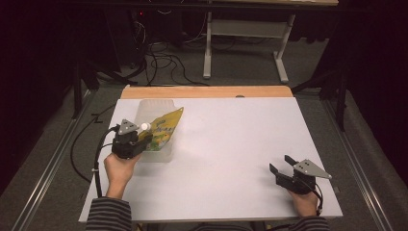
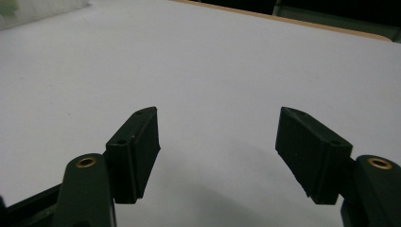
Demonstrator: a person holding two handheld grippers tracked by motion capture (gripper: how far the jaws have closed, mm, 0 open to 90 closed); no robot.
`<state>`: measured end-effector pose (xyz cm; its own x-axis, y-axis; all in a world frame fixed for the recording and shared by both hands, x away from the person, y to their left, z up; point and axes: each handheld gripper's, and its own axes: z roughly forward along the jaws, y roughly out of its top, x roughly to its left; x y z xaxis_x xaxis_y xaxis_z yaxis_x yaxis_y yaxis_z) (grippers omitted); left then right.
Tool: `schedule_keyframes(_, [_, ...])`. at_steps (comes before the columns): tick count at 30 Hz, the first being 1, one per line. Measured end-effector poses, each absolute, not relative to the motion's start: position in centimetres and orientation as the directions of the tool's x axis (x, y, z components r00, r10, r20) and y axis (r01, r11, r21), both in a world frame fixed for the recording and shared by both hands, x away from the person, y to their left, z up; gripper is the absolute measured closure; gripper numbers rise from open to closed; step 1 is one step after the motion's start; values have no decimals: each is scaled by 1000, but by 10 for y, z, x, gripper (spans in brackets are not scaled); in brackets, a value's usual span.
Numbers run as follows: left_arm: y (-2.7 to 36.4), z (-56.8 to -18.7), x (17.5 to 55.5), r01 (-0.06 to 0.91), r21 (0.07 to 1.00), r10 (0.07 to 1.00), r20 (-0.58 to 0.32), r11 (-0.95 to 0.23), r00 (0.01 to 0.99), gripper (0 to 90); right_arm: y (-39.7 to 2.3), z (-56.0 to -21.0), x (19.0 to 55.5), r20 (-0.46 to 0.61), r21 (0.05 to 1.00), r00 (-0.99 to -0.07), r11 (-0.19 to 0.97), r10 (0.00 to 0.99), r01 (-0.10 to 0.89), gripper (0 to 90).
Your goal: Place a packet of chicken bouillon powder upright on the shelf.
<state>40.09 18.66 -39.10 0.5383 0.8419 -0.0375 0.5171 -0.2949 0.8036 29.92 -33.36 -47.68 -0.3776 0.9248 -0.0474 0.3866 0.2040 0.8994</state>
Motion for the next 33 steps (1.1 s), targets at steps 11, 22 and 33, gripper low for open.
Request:
schedule_keyframes(11, [187, -399, 405, 531, 808, 859, -62, -255, 507, 896, -334, -477, 299, -44, 902, -368, 196, 929, 385, 315])
schedule_keyframes(22, [199, -409, 400, 550, 793, 865, -61, -261, 499, 870, -334, -477, 299, -42, 902, -370, 195, 928, 386, 314])
schedule_keyframes(33, [208, -406, 385, 509, 832, 870, -69, -220, 489, 689, -334, -477, 298, -33, 904, -367, 184, 929, 386, 313])
